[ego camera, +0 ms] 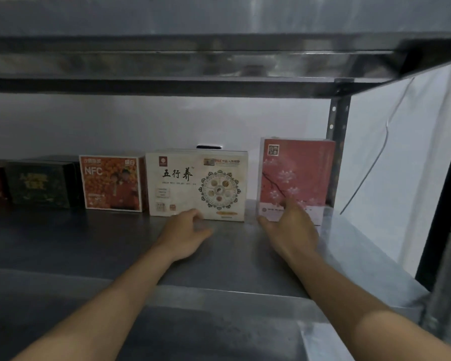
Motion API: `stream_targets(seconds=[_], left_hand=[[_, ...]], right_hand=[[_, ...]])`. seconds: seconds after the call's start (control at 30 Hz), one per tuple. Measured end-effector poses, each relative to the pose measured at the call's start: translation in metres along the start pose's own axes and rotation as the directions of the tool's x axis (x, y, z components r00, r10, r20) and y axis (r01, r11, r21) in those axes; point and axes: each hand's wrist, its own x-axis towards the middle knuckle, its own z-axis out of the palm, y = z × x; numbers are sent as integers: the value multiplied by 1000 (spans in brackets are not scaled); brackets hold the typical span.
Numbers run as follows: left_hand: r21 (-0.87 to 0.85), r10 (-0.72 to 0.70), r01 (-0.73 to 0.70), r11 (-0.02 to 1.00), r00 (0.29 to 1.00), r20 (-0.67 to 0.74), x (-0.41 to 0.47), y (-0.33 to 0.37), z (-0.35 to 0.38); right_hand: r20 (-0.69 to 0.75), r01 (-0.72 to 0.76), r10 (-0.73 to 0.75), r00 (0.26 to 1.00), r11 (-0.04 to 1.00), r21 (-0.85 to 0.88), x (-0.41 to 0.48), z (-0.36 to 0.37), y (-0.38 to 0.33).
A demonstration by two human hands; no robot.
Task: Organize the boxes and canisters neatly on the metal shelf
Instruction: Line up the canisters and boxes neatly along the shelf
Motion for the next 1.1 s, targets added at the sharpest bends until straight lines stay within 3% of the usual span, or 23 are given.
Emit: stream_targets(seconds=[0.3, 0.53, 0.77, 1.1], left_hand=[[-114, 88, -70, 991, 983, 162, 10, 74, 72], [-287, 50, -35, 957, 998, 45, 44, 107, 113], [-504, -45, 55, 862, 999, 30, 71, 106, 123], [-570, -24, 35, 821, 999, 27, 80, 109, 123]], right_hand=[[-82, -213, 257, 963, 911, 353, 30, -18, 49], [-163, -147, 262, 951, 848, 509, 52, -11, 57], [-79, -174, 297, 952, 733, 658, 77, -7, 68], [-9, -152, 258, 966, 599, 786, 101, 8, 72]])
